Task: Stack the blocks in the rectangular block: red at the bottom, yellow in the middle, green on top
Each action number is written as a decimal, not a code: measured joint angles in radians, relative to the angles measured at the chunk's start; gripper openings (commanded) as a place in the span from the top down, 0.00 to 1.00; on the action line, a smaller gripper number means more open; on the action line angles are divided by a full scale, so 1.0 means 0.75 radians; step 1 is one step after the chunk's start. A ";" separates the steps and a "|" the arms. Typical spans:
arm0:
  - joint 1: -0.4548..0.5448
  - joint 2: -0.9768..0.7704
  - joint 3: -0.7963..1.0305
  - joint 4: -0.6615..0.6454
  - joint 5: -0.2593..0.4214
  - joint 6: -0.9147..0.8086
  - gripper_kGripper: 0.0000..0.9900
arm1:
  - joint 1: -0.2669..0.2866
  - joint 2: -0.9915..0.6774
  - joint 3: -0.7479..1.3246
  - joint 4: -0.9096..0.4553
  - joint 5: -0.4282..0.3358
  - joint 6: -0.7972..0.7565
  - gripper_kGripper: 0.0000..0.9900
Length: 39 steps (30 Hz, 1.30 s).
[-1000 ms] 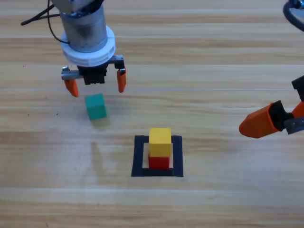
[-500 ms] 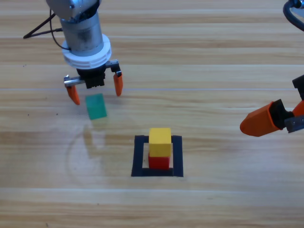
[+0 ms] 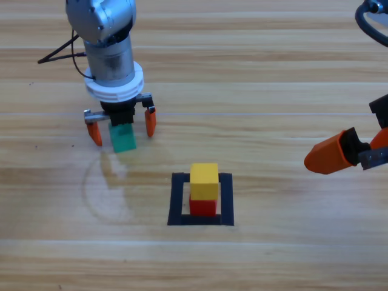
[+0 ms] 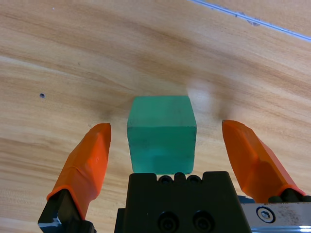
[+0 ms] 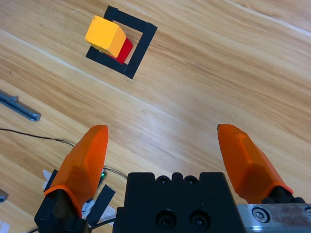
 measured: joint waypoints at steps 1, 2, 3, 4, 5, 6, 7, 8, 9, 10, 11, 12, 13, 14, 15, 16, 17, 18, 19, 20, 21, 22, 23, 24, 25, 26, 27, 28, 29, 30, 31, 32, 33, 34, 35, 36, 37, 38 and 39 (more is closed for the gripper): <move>0.001 0.000 0.000 -0.003 0.000 0.003 0.03 | 0.000 0.002 0.000 0.000 -0.001 0.000 0.00; 0.002 0.000 0.000 -0.006 0.000 0.005 0.03 | 0.000 0.004 0.000 0.000 -0.001 0.000 0.00; 0.003 0.000 0.000 -0.008 -0.001 0.007 0.03 | 0.000 0.008 0.000 0.000 -0.002 0.000 0.00; 0.003 0.000 0.000 -0.008 -0.003 0.008 0.03 | 0.000 0.013 0.000 0.000 -0.004 0.001 0.00; 0.003 0.000 0.000 -0.009 -0.005 0.008 0.03 | 0.000 0.020 0.000 0.000 -0.006 0.003 0.00; 0.003 0.000 0.000 -0.009 -0.007 0.008 0.03 | 0.000 0.027 0.000 0.000 -0.008 0.006 0.00; 0.003 0.000 0.000 -0.010 -0.010 0.009 0.05 | 0.000 0.038 0.000 0.000 -0.010 0.010 0.00; 0.003 0.000 0.000 -0.011 -0.010 0.012 0.08 | 0.000 0.042 0.000 0.000 -0.012 0.013 0.00; 0.004 0.000 0.000 -0.013 -0.011 0.015 0.12 | 0.000 0.043 0.000 0.000 -0.012 0.013 0.00; 0.004 0.000 0.000 -0.014 -0.011 0.020 0.16 | 0.000 0.044 0.000 0.000 -0.013 0.013 0.00; 0.004 0.000 0.000 -0.017 -0.012 0.026 0.18 | 0.000 0.044 0.000 0.000 -0.013 0.013 0.00; 0.004 0.000 0.000 -0.022 -0.015 0.029 0.23 | 0.000 0.044 0.000 0.000 -0.013 0.013 0.00; 0.004 0.000 0.000 -0.028 -0.019 0.032 0.27 | 0.000 0.044 0.000 0.000 -0.013 0.013 0.00; 0.004 0.000 0.000 -0.030 -0.022 0.037 0.32 | 0.000 0.044 0.000 0.000 -0.013 0.013 0.00; 0.004 0.001 0.000 -0.032 -0.025 0.041 0.37 | 0.000 0.044 0.000 0.000 -0.013 0.013 0.00; 0.004 0.001 0.000 -0.037 -0.026 0.041 0.45 | 0.000 0.044 0.000 0.000 -0.013 0.013 0.00; 0.004 0.001 0.001 -0.045 -0.026 0.042 0.52 | 0.000 0.044 0.000 0.000 -0.013 0.013 0.00; 0.004 0.002 0.002 -0.053 -0.026 0.043 0.60 | 0.000 0.044 0.000 0.000 -0.013 0.013 0.00; 0.004 0.004 0.002 -0.059 -0.026 0.043 0.67 | 0.000 0.044 0.000 0.000 -0.013 0.013 0.00; 0.004 0.007 0.002 -0.061 -0.026 0.043 0.73 | 0.000 0.044 0.000 0.000 -0.013 0.013 0.00; 0.004 0.007 0.002 -0.061 -0.026 0.045 0.77 | 0.000 0.044 0.000 0.000 -0.013 0.013 0.00; 0.004 0.007 0.002 -0.061 -0.026 0.048 0.77 | 0.000 0.044 0.000 0.000 -0.013 0.013 0.00; 0.004 0.007 0.002 -0.061 -0.026 0.056 0.77 | 0.000 0.044 0.000 0.000 -0.013 0.013 0.00; 0.004 0.007 0.002 -0.061 -0.026 0.062 0.77 | 0.000 0.044 0.000 0.000 -0.013 0.013 0.00; 0.004 0.007 0.002 -0.061 -0.026 0.069 0.77 | 0.000 0.044 0.000 0.000 -0.013 0.013 0.00; 0.004 0.007 0.001 -0.061 -0.026 0.077 0.77 | 0.000 0.044 0.000 0.000 -0.013 0.013 0.00; 0.004 0.007 0.001 -0.061 -0.023 0.087 0.78 | 0.000 0.044 0.000 0.000 -0.013 0.013 0.00; 0.004 0.007 0.000 -0.057 -0.021 0.102 0.80 | 0.000 0.044 0.000 0.000 -0.013 0.013 0.00; 0.004 0.005 0.000 -0.049 -0.020 0.128 0.82 | 0.000 0.044 0.000 0.000 -0.013 0.013 0.00; 0.004 0.002 0.000 -0.040 -0.019 0.145 0.87 | 0.000 0.044 0.000 0.000 -0.013 0.013 0.00; 0.004 -0.012 -0.003 -0.016 -0.016 0.196 0.93 | 0.000 0.044 0.000 0.000 -0.013 0.013 0.00; 0.004 -0.021 -0.017 0.006 -0.015 0.222 0.93 | 0.000 0.044 0.000 0.000 -0.013 0.013 0.00; 0.004 -0.028 -0.068 0.060 -0.013 0.263 0.94 | 0.000 0.044 0.000 0.000 -0.013 0.013 0.00; 0.003 -0.037 -0.131 0.120 -0.013 0.311 0.94 | 0.000 0.044 0.000 0.000 -0.013 0.013 0.00; 0.002 -0.057 -0.205 0.180 -0.013 0.368 0.94 | 0.000 0.044 0.000 0.000 -0.013 0.013 0.00; -0.003 -0.087 -0.261 0.214 -0.012 0.407 0.94 | 0.000 0.044 0.000 0.000 -0.013 0.013 0.00; -0.011 -0.127 -0.310 0.241 -0.012 0.444 0.96 | 0.000 0.044 0.000 0.000 -0.013 0.013 0.00; -0.028 -0.188 -0.347 0.266 -0.012 0.477 0.99 | 0.000 0.044 0.000 0.000 -0.013 0.013 0.00; -0.040 -0.228 -0.360 0.278 -0.013 0.509 1.00 | 0.000 0.044 0.000 0.000 -0.013 0.013 0.00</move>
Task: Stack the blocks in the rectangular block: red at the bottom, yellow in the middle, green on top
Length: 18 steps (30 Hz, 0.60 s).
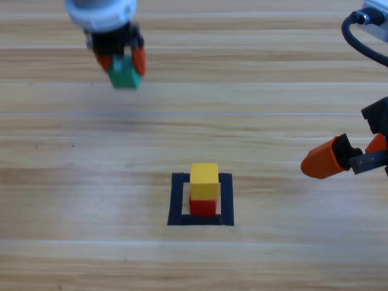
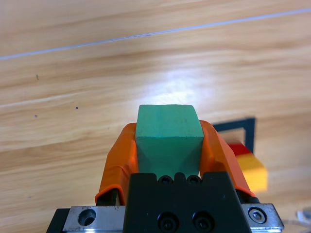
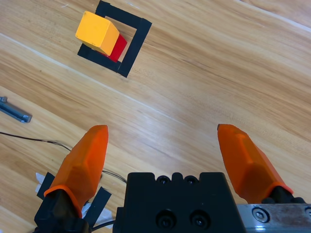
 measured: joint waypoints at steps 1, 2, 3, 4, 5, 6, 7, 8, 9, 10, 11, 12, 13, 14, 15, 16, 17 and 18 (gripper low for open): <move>-0.021 -0.050 -0.005 0.014 -0.001 0.031 1.00 | 0.000 0.000 0.000 0.000 0.000 0.000 0.00; -0.047 -0.088 -0.008 0.031 -0.001 0.062 1.00 | 0.000 0.000 0.000 0.000 0.000 0.000 0.00; -0.067 -0.109 -0.009 0.041 -0.002 0.072 1.00 | 0.000 0.000 0.000 0.000 0.000 0.000 0.00; -0.101 -0.134 -0.009 0.050 -0.002 0.087 1.00 | 0.000 0.000 0.000 0.000 0.000 0.000 0.00; -0.134 -0.143 -0.009 0.053 -0.002 0.110 1.00 | 0.000 0.000 0.000 0.000 0.000 0.000 0.00; -0.166 -0.145 -0.008 0.054 -0.002 0.127 1.00 | 0.000 0.000 0.000 0.000 0.000 0.000 0.00; -0.190 -0.144 -0.005 0.054 -0.002 0.132 1.00 | 0.000 0.000 0.000 0.000 0.000 0.000 0.00; -0.218 -0.143 0.000 0.054 -0.002 0.135 1.00 | 0.000 0.000 0.000 0.000 0.000 0.000 0.00; -0.275 -0.138 0.011 0.054 -0.004 0.140 1.00 | 0.000 0.000 0.000 0.000 0.000 0.000 0.00; -0.307 -0.133 0.011 0.054 -0.011 0.147 1.00 | 0.000 0.000 0.000 0.000 0.000 0.000 0.00; -0.333 -0.131 0.011 0.054 -0.021 0.150 1.00 | 0.000 0.000 0.000 0.000 0.000 0.000 0.00; -0.369 -0.129 0.011 0.054 -0.029 0.150 1.00 | 0.000 0.000 0.000 0.000 0.000 0.000 0.00; -0.398 -0.129 0.011 0.054 -0.031 0.134 1.00 | 0.000 0.000 0.000 0.000 0.000 0.000 0.00; -0.414 -0.129 0.011 0.054 -0.031 0.106 1.00 | 0.000 0.000 0.000 0.000 0.000 0.000 0.00; -0.432 -0.127 0.011 0.054 -0.031 0.072 1.00 | 0.000 0.000 0.000 0.000 0.000 0.000 0.00; -0.443 -0.126 0.011 0.054 -0.031 0.027 1.00 | 0.000 0.000 0.000 0.000 0.000 0.000 0.00; -0.450 -0.124 0.011 0.054 -0.031 -0.019 1.00 | 0.000 0.000 0.000 0.000 0.000 0.000 0.00; -0.454 -0.121 0.011 0.054 -0.031 -0.063 1.00 | 0.000 0.000 0.000 0.000 0.000 0.000 0.00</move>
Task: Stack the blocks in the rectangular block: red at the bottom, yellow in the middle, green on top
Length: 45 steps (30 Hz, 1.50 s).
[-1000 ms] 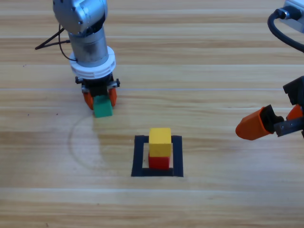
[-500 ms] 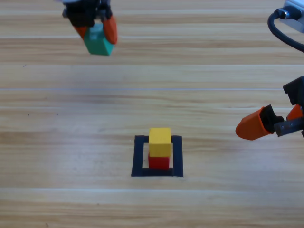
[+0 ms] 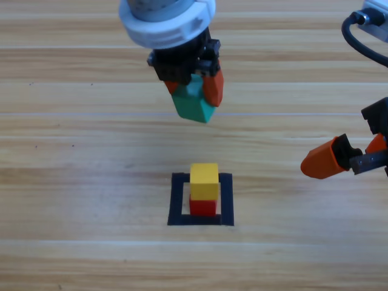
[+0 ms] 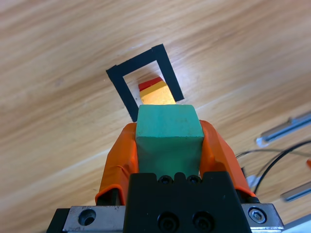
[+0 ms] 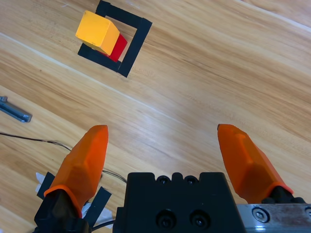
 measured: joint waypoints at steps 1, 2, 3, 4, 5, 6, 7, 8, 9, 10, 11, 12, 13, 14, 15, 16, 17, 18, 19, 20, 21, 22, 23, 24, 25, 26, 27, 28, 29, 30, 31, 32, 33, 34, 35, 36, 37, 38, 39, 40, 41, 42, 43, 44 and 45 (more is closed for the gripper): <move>-0.004 0.003 0.000 0.000 0.006 -0.060 1.00 | 0.000 0.000 0.000 0.000 0.000 0.000 0.00; -0.009 0.005 0.003 0.000 0.017 -0.127 1.00 | 0.000 0.000 0.000 0.000 0.000 0.000 0.00; -0.013 0.008 0.009 0.000 0.025 -0.189 1.00 | 0.000 0.000 0.000 0.000 0.000 0.000 0.00; -0.017 0.010 0.019 0.001 0.038 -0.251 1.00 | 0.000 0.000 0.000 0.000 0.000 0.000 0.00; -0.022 0.011 0.035 0.001 0.053 -0.312 1.00 | 0.000 0.000 0.000 0.000 0.000 0.000 0.00; -0.026 0.011 0.045 0.005 0.064 -0.367 1.00 | 0.000 0.000 0.000 0.000 0.000 0.000 0.00; -0.035 0.013 0.058 0.014 0.084 -0.449 1.00 | 0.000 0.000 0.000 0.000 0.000 0.000 0.00; -0.045 0.013 0.072 0.021 0.104 -0.522 1.00 | 0.000 0.000 0.000 0.000 0.000 0.000 0.00; -0.054 0.013 0.083 0.024 0.114 -0.574 1.00 | 0.000 0.000 0.000 0.000 0.000 0.000 0.00; -0.063 0.013 0.096 0.025 0.122 -0.631 1.00 | 0.000 0.000 0.000 0.000 0.000 0.000 0.00; -0.072 0.013 0.108 0.025 0.131 -0.677 1.00 | 0.000 0.000 0.000 0.000 0.000 0.000 0.00; -0.080 0.013 0.116 0.025 0.136 -0.705 1.00 | 0.000 0.000 0.000 0.000 0.000 0.000 0.00; -0.090 0.013 0.128 0.025 0.141 -0.742 1.00 | 0.000 0.000 0.000 0.000 0.000 0.000 0.00; -0.104 0.013 0.141 0.025 0.147 -0.758 1.00 | 0.000 0.000 0.000 0.000 0.000 0.000 0.00; -0.113 0.013 0.149 0.025 0.147 -0.765 1.00 | 0.000 0.000 0.000 0.000 0.000 0.000 0.00; -0.119 0.013 0.153 0.026 0.147 -0.774 1.00 | 0.000 0.000 0.000 0.000 0.000 0.000 0.00; -0.123 0.014 0.153 0.026 0.147 -0.776 1.00 | 0.000 0.000 0.000 0.000 0.000 0.000 0.00; -0.124 0.014 0.153 0.026 0.147 -0.776 1.00 | 0.000 0.000 0.000 0.000 0.000 0.000 0.00; -0.125 0.016 0.153 0.026 0.147 -0.776 1.00 | 0.000 0.000 0.000 0.000 0.000 0.000 0.00; -0.126 0.024 0.153 0.026 0.147 -0.775 1.00 | 0.000 0.000 0.000 0.000 0.000 0.000 0.00; -0.126 0.033 0.153 0.026 0.147 -0.772 1.00 | 0.000 0.000 0.000 0.000 0.000 0.000 0.00; -0.126 0.043 0.151 0.026 0.147 -0.767 1.00 | 0.000 0.000 0.000 0.000 0.000 0.000 0.00; -0.126 0.057 0.147 0.026 0.147 -0.759 1.00 | 0.000 0.000 0.000 0.000 0.000 0.000 0.00; -0.126 0.071 0.140 0.026 0.147 -0.745 1.00 | 0.000 0.000 0.000 0.000 0.000 0.000 0.00; -0.126 0.083 0.127 0.026 0.147 -0.725 1.00 | 0.000 0.000 0.000 0.000 0.000 0.000 0.00; -0.127 0.094 0.113 0.026 0.147 -0.707 1.00 | 0.000 0.000 0.000 0.000 0.000 0.000 0.00; -0.127 0.108 0.097 0.026 0.147 -0.695 1.00 | 0.000 0.000 0.000 0.000 0.000 0.000 0.00; -0.127 0.115 0.092 0.026 0.147 -0.690 1.00 | 0.000 0.000 0.000 0.000 0.000 0.000 0.00; -0.127 0.122 0.091 0.026 0.147 -0.682 1.00 | 0.000 0.000 0.000 0.000 0.000 0.000 0.00; -0.127 0.128 0.091 0.026 0.147 -0.673 1.00 | 0.000 0.000 0.000 0.000 0.000 0.000 0.00; -0.127 0.135 0.091 0.026 0.147 -0.666 1.00 | 0.000 0.000 0.000 0.000 0.000 0.000 0.00; -0.127 0.140 0.090 0.026 0.147 -0.662 1.00 | 0.000 0.000 0.000 0.000 0.000 0.000 0.00; -0.127 0.144 0.088 0.026 0.147 -0.660 1.00 | 0.000 0.000 0.000 0.000 0.000 0.000 0.00; -0.127 0.150 0.084 0.026 0.147 -0.659 1.00 | 0.000 0.000 0.000 0.000 0.000 0.000 0.00; -0.127 0.154 0.079 0.026 0.147 -0.659 1.00 | 0.000 0.000 0.000 0.000 0.000 0.000 0.00; -0.127 0.157 0.072 0.026 0.147 -0.658 1.00 | 0.000 0.000 0.000 0.000 0.000 0.000 0.00; -0.127 0.158 0.066 0.026 0.147 -0.658 1.00 | 0.000 0.000 0.000 0.000 0.000 0.000 0.00; -0.127 0.159 0.060 0.026 0.147 -0.658 1.00 | 0.000 0.000 0.000 0.000 0.000 0.000 0.00; -0.127 0.159 0.057 0.026 0.147 -0.658 1.00 | 0.000 0.000 0.000 0.000 0.000 0.000 0.00; -0.127 0.159 0.057 0.026 0.147 -0.657 1.00 | 0.000 -0.001 0.000 0.000 0.000 0.000 0.00; -0.127 0.159 0.057 0.026 0.147 -0.657 1.00 | 0.000 -0.001 0.000 0.000 0.000 0.000 0.00; -0.127 0.160 0.057 0.026 0.147 -0.657 1.00 | 0.000 -0.001 0.000 0.000 0.000 0.000 0.00; -0.127 0.160 0.054 0.026 0.147 -0.656 1.00 | 0.000 -0.001 0.000 0.000 0.000 0.000 0.00; -0.126 0.161 0.051 0.026 0.147 -0.654 1.00 | 0.000 -0.001 0.000 0.000 0.000 0.000 0.00; -0.126 0.162 0.048 0.026 0.147 -0.653 1.00 | 0.000 -0.001 0.000 0.000 0.000 0.000 0.00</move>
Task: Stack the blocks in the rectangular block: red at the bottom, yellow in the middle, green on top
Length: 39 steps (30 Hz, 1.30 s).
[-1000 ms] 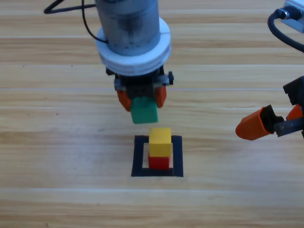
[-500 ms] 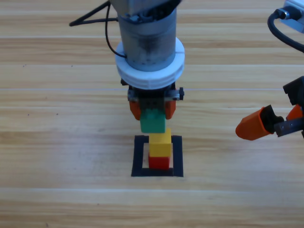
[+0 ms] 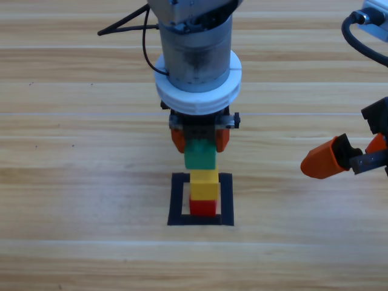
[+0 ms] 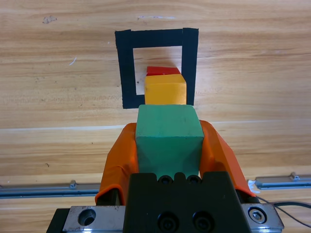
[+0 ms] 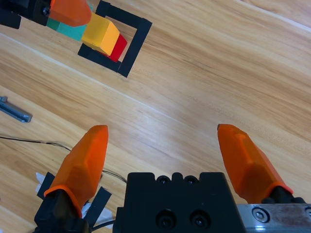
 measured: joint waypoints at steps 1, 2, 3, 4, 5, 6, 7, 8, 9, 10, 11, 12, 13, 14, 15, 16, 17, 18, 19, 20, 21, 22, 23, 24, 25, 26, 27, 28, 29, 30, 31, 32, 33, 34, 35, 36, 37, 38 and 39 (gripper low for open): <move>0.000 0.003 -0.006 0.000 0.000 0.000 1.00 | 0.000 0.000 0.000 0.000 0.000 0.000 0.00; 0.000 0.005 -0.009 0.000 0.000 0.000 1.00 | 0.000 0.000 0.000 0.000 0.000 0.000 0.00; 0.000 0.007 -0.011 0.000 0.000 0.001 1.00 | 0.000 0.000 0.000 0.000 0.000 0.000 0.00; 0.001 0.011 -0.011 0.000 0.000 0.001 1.00 | 0.000 0.000 0.000 0.000 0.000 0.000 0.00; 0.001 0.017 -0.012 0.000 0.000 0.002 1.00 | 0.000 0.000 0.000 0.000 0.000 0.000 0.00; 0.002 0.022 -0.014 0.000 0.000 0.003 1.00 | 0.000 0.000 0.000 0.000 0.000 0.000 0.00; 0.004 0.030 -0.017 0.000 0.000 0.007 1.00 | 0.000 0.000 0.000 0.000 0.000 0.000 0.00; 0.005 0.036 -0.018 0.000 0.000 0.010 1.00 | 0.000 0.000 0.000 0.000 0.000 0.000 0.00; 0.007 0.044 -0.020 0.000 0.000 0.013 1.00 | 0.000 0.000 0.000 0.000 0.000 0.000 0.00; 0.009 0.055 -0.024 0.000 0.000 0.016 1.00 | 0.000 0.000 0.000 0.000 0.000 0.000 0.00; 0.010 0.060 -0.026 0.000 0.000 0.017 1.00 | 0.000 0.000 0.000 0.000 0.000 0.000 0.00; 0.011 0.067 -0.027 0.000 0.000 0.019 1.00 | 0.000 0.000 0.000 0.000 0.000 0.000 0.00; 0.013 0.072 -0.027 0.000 0.000 0.019 1.00 | 0.000 -0.001 0.000 0.000 0.000 0.000 0.00; 0.014 0.078 -0.030 0.000 0.000 0.020 1.00 | 0.000 -0.002 0.000 0.000 0.000 0.000 0.00; 0.014 0.084 -0.036 0.000 0.000 0.020 1.00 | 0.000 -0.004 0.000 0.000 0.000 0.000 0.00; 0.015 0.091 -0.050 0.000 0.000 0.020 1.00 | 0.000 -0.006 0.000 0.000 0.000 0.000 0.00; 0.016 0.095 -0.058 0.000 0.000 0.020 1.00 | 0.000 -0.006 0.000 0.000 0.000 0.000 0.00; 0.017 0.095 -0.059 0.000 0.000 0.022 1.00 | 0.000 -0.007 0.000 0.000 0.000 0.000 0.00; 0.017 0.095 -0.059 0.000 0.000 0.023 1.00 | 0.000 -0.007 0.000 0.000 0.000 0.000 0.00; 0.019 0.095 -0.059 0.000 0.000 0.027 1.00 | 0.000 -0.007 0.000 0.000 0.000 0.000 0.00; 0.021 0.096 -0.059 0.000 0.000 0.030 1.00 | 0.000 -0.007 0.000 0.000 0.000 0.000 0.00; 0.023 0.096 -0.059 0.000 0.000 0.033 1.00 | 0.000 -0.007 0.000 0.000 0.000 0.000 0.00; 0.026 0.097 -0.059 0.000 0.000 0.036 1.00 | 0.000 -0.007 0.000 0.000 0.000 0.000 0.00; 0.029 0.099 -0.059 0.000 0.000 0.040 1.00 | 0.000 -0.007 0.000 0.000 0.000 0.000 0.00; 0.032 0.103 -0.059 0.000 0.000 0.042 1.00 | 0.000 -0.007 0.000 0.000 0.000 0.000 0.00; 0.034 0.107 -0.059 0.000 0.000 0.044 1.00 | 0.000 -0.007 0.000 0.000 0.000 0.000 0.00; 0.037 0.112 -0.059 0.000 0.000 0.046 1.00 | 0.000 -0.007 0.000 0.000 0.000 0.000 0.00; 0.039 0.118 -0.059 0.000 0.000 0.048 1.00 | 0.000 -0.007 0.000 0.000 0.000 0.000 0.00; 0.042 0.123 -0.059 0.000 0.000 0.048 1.00 | 0.000 -0.007 0.000 0.000 0.000 0.000 0.00; 0.044 0.124 -0.059 0.000 0.000 0.048 1.00 | 0.000 -0.007 0.000 0.000 0.000 0.000 0.00; 0.045 0.124 -0.059 0.000 0.000 0.048 1.00 | 0.000 -0.007 0.000 0.000 0.000 0.000 0.00; 0.046 0.124 -0.059 0.000 0.000 0.048 1.00 | 0.000 -0.007 0.000 0.000 0.000 0.000 0.00; 0.047 0.124 -0.059 0.000 0.000 0.048 1.00 | 0.000 -0.007 0.000 0.000 0.000 0.000 0.00; 0.048 0.124 -0.059 0.000 0.000 0.048 1.00 | 0.000 -0.007 0.000 0.000 0.000 0.000 0.00; 0.049 0.124 -0.059 0.000 0.000 0.048 1.00 | 0.000 -0.007 0.000 0.000 0.000 0.000 0.00; 0.049 0.124 -0.059 0.000 0.000 0.048 1.00 | 0.000 -0.007 0.000 0.000 0.000 0.000 0.00; 0.049 0.124 -0.059 0.000 0.000 0.048 1.00 | 0.000 -0.007 0.000 0.000 0.000 0.000 0.00; 0.049 0.124 -0.059 0.000 0.000 0.048 1.00 | 0.000 -0.007 0.000 0.000 0.000 0.000 0.00; 0.049 0.124 -0.059 0.000 0.000 0.048 1.00 | 0.000 -0.007 0.000 0.000 0.000 0.000 0.00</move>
